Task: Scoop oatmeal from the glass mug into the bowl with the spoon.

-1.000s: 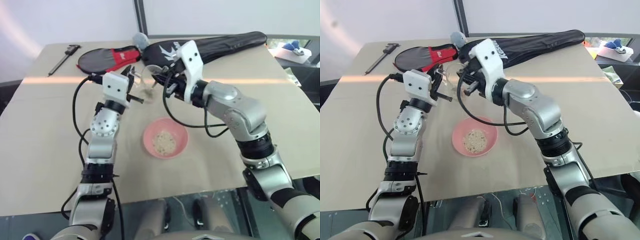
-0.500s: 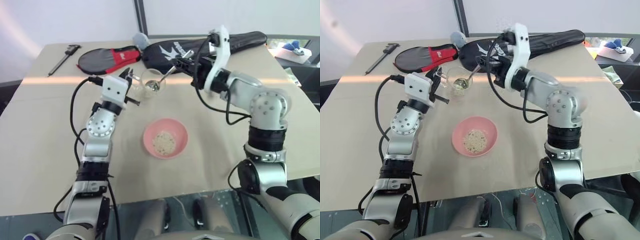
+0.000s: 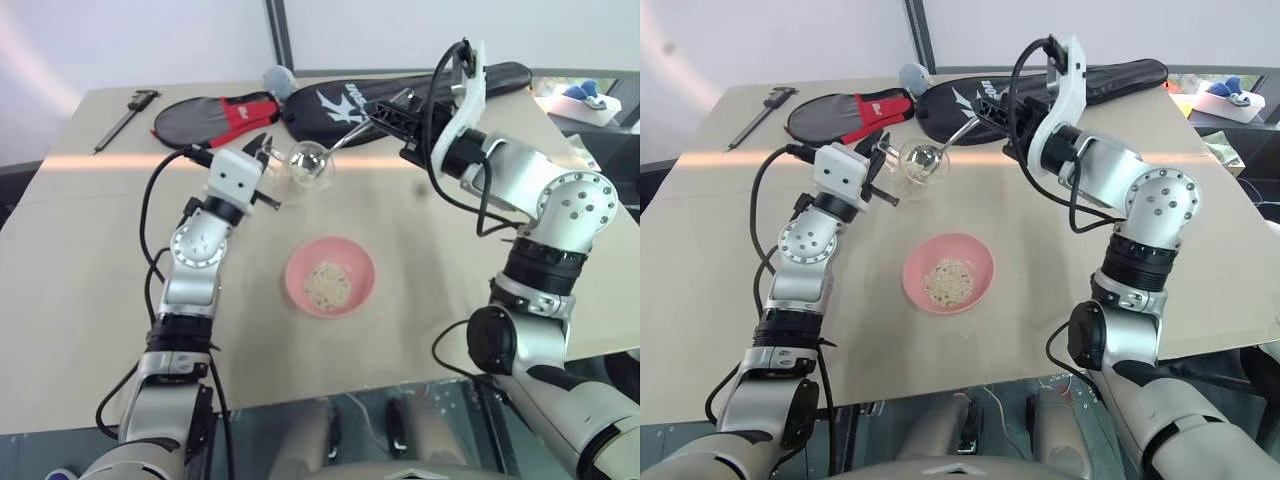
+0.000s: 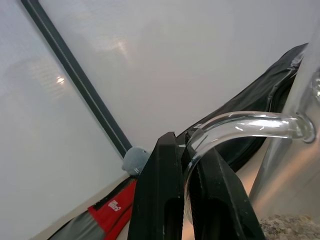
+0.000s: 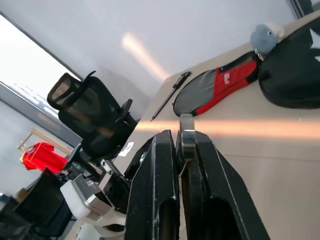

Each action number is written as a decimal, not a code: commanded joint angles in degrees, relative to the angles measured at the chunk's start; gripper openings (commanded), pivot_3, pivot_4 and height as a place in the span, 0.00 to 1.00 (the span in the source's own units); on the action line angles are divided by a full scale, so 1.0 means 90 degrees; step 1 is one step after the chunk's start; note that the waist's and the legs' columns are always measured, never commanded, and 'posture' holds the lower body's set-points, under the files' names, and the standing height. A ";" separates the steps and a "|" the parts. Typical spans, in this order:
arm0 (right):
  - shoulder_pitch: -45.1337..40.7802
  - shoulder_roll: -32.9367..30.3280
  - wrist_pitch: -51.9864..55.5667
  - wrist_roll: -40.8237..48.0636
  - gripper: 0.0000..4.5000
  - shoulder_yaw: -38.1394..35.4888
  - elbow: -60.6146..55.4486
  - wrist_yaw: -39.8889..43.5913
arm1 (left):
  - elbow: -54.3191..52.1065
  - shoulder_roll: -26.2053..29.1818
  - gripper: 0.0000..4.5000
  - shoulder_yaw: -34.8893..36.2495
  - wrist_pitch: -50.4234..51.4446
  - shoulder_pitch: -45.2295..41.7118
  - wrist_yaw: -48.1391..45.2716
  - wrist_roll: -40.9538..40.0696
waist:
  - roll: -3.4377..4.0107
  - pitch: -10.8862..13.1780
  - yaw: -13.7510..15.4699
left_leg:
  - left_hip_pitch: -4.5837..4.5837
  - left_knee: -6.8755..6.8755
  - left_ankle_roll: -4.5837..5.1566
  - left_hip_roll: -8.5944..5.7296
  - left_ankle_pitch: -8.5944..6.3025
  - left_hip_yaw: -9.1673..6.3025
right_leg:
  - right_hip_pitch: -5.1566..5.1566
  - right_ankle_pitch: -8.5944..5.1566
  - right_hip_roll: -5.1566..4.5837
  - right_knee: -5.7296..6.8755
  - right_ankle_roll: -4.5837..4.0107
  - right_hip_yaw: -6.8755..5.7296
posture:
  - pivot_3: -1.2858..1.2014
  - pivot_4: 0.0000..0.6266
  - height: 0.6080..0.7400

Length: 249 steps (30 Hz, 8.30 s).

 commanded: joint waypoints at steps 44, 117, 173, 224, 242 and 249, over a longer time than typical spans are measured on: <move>-0.0805 0.0546 0.0329 -0.1449 0.00 -0.0160 0.0809 0.0831 | -0.0257 -0.0396 0.01 0.0100 0.0437 0.0086 0.0415 -0.0208 | 0.0003 0.0000 -0.0008 | -0.0001 0.0000 -0.0001 0.0000 0.0000 -0.0001 | -0.0003 0.0000 0.0002 0.0003 0.0000 -0.0001 | 0.52 0.24 1.00; 0.0682 -0.0853 -0.1075 0.5361 0.00 0.0543 0.0001 -0.4434 | -0.0797 0.0371 0.01 0.0153 -0.0210 0.1219 -0.0667 -0.0412 | 0.0005 0.0000 -0.0045 | 0.0003 -0.0006 0.0003 0.0013 0.0001 0.0019 | -0.0001 0.0000 0.0010 0.0003 0.0000 0.0015 | 0.52 0.24 1.00; 0.2285 -0.4573 -0.3294 -0.2107 0.00 0.4141 -0.4188 0.3582 | -0.0487 0.0501 0.01 0.0233 -0.0283 0.1100 -0.0627 -0.0426 | 0.0001 -0.0002 0.0151 | 0.0001 0.0003 0.0012 0.0019 -0.0007 0.0015 | 0.0004 0.0000 0.0005 -0.0011 0.0001 0.0013 | 0.52 0.24 1.00; 0.3133 -0.3413 -0.5310 -0.3700 0.95 0.3629 -0.2577 0.5715 | 0.0303 -0.0646 0.00 0.1893 0.1003 0.0888 0.0289 -0.2195 | -0.0004 -0.0006 0.0064 | 0.0004 0.0012 0.0007 0.0004 -0.0003 -0.0005 | 0.0009 0.0000 0.0000 -0.0005 0.0001 -0.0005 | 0.52 0.24 1.00; 0.5566 -0.3966 -0.6475 -0.3674 0.95 0.2333 -0.3402 0.6326 | 0.2399 -0.0145 0.00 0.2709 -0.0132 0.0884 -0.0273 -0.2729 | -0.0007 -0.0007 0.0195 | 0.0029 0.0017 0.0005 0.0010 -0.0004 -0.0008 | 0.0038 0.0000 0.0000 -0.0007 0.0001 -0.0005 | 0.52 0.24 1.00; 0.5662 -0.3839 -0.6424 -0.3771 0.97 0.2524 -0.3495 0.6168 | 0.2185 -0.0229 0.29 0.2658 -0.0072 0.1042 -0.0259 -0.2822 | -0.0007 -0.0007 0.0196 | 0.0114 -0.0006 0.0008 0.0012 -0.0007 -0.0005 | 0.0120 0.0000 -0.0001 -0.0021 0.0001 -0.0001 | 0.52 0.24 1.00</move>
